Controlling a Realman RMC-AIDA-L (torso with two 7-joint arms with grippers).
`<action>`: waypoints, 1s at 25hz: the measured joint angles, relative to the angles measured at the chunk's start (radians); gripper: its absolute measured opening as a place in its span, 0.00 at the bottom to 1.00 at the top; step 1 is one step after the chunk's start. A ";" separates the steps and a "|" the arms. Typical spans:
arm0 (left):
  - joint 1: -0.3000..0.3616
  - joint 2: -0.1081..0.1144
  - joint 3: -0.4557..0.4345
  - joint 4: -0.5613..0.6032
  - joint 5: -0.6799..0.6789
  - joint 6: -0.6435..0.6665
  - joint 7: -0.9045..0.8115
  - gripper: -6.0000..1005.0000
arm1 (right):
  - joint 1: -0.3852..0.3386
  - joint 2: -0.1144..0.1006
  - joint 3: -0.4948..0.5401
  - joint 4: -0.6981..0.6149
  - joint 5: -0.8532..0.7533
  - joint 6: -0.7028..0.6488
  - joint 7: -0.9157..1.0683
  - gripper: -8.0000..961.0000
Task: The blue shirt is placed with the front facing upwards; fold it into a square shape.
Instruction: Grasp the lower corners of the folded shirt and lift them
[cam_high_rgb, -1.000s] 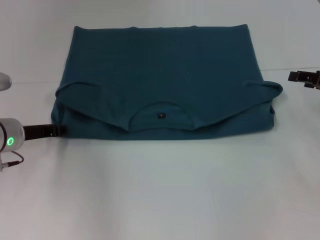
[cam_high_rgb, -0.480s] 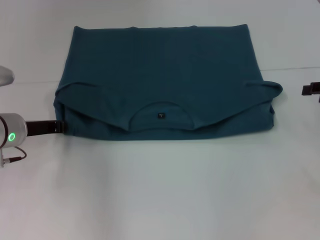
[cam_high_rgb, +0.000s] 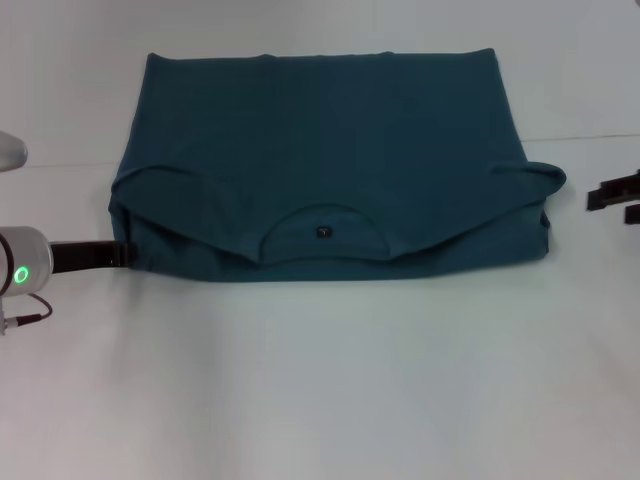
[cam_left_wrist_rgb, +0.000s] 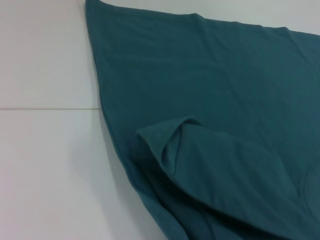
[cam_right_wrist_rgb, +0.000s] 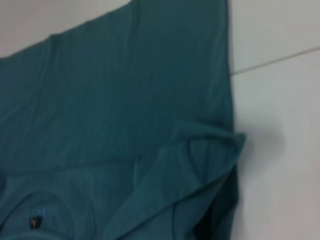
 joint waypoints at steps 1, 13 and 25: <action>0.000 0.000 0.000 0.000 0.000 0.001 0.000 0.03 | 0.006 0.005 -0.002 0.016 -0.002 0.015 -0.002 0.76; 0.003 -0.002 0.007 0.001 -0.001 0.002 0.004 0.03 | 0.061 0.096 -0.068 0.100 -0.007 0.198 -0.034 0.79; 0.003 -0.002 0.002 0.005 -0.001 0.006 0.014 0.03 | 0.077 0.136 -0.174 0.125 -0.008 0.315 -0.033 0.79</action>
